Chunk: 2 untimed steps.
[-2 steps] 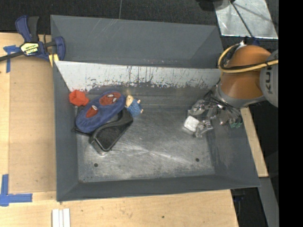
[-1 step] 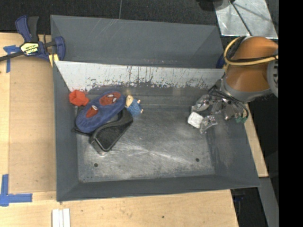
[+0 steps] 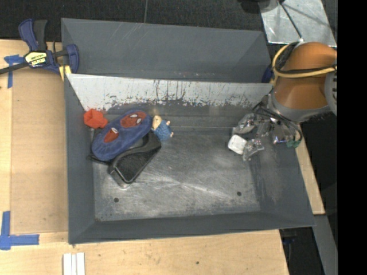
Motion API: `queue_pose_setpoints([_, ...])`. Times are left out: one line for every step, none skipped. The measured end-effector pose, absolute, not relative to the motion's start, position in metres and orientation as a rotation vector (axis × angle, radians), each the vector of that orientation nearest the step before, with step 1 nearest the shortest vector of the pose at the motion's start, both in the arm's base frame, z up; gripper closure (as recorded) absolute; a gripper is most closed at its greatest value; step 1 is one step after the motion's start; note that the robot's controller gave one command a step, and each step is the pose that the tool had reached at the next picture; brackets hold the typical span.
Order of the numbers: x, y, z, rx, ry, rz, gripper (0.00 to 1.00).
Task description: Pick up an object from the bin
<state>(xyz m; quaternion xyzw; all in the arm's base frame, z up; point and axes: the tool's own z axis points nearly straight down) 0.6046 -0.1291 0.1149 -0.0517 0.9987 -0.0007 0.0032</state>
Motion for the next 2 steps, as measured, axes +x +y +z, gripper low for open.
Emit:
queue_pose_setpoints([0.6059, -0.1292, 0.1209, -0.162, 3.13, -0.003, 1.0])
queue_pose_setpoints([0.6077, -0.1294, 0.1307, -0.163, 3.129, -0.003, 1.0])
